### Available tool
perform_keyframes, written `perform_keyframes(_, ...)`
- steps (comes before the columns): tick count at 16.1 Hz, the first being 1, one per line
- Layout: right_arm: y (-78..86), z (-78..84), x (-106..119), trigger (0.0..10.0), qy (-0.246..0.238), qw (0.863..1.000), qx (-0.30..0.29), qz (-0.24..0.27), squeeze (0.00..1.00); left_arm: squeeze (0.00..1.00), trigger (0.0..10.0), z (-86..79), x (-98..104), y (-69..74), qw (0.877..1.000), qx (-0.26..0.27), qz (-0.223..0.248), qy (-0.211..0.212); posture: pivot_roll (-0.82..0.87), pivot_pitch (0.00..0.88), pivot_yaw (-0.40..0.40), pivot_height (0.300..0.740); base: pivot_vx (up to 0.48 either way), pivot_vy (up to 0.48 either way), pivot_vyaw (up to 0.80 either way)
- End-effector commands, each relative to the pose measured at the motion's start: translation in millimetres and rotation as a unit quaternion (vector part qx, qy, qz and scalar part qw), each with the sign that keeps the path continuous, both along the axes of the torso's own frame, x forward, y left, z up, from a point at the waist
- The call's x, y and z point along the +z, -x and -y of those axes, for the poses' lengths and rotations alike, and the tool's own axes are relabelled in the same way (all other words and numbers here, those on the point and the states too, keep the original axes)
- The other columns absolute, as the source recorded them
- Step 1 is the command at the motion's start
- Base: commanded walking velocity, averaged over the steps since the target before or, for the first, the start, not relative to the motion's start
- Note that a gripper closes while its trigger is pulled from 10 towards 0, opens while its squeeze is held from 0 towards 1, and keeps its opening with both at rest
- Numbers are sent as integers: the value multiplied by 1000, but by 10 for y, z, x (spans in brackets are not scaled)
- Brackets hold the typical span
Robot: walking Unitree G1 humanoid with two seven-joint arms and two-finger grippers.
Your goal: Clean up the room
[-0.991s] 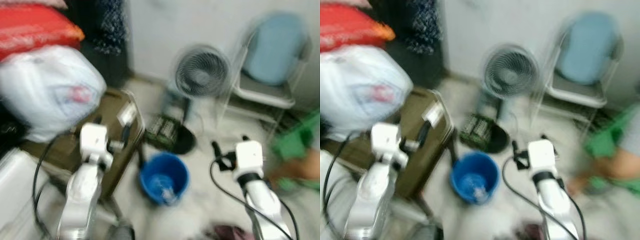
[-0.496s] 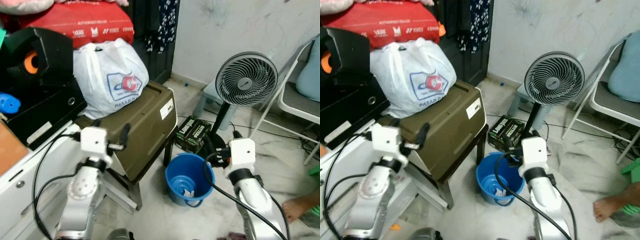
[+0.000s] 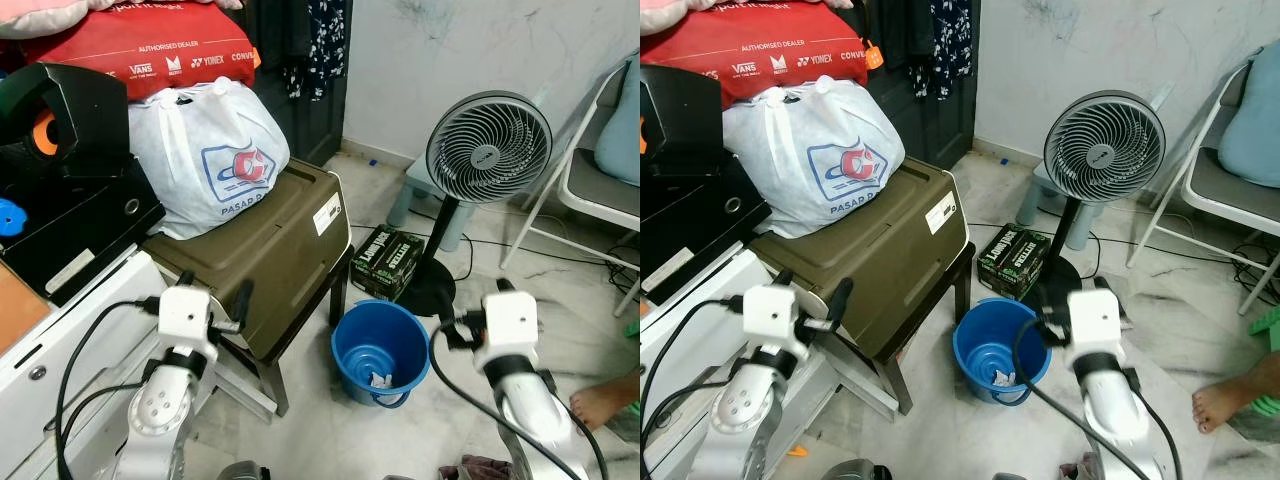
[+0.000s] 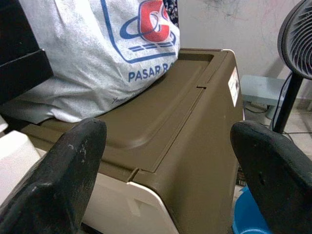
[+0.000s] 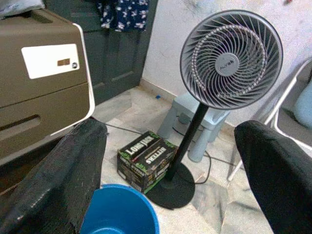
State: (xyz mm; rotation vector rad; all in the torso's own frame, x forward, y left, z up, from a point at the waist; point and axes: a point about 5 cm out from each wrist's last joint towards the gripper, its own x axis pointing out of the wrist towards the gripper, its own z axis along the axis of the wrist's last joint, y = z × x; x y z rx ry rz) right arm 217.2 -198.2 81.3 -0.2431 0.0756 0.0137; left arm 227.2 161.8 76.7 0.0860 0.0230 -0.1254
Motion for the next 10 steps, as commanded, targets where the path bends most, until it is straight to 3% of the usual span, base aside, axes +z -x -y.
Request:
perform_keyframes(1, -13, -40, 67, 10000, 6, 1000, 12, 20, 0, 0, 10000, 1, 71, -18, 1000, -4, 18, -9, -58, 0, 7, 740, 0, 0, 0)
perform_keyframes(5, -26, -86, 54, 10000, 0, 1000, 18, 22, 0, 0, 10000, 30, 110, -70, 999, -18, 27, -23, -56, 0, 12, 740, 0, 0, 800)
perform_keyframes(10, 94, -135, -16, 10000, -6, 1000, 22, 10, 0, 0, 10000, 21, 48, 56, 1000, -20, 9, -17, -48, 0, 13, 740, 0, 0, 800)
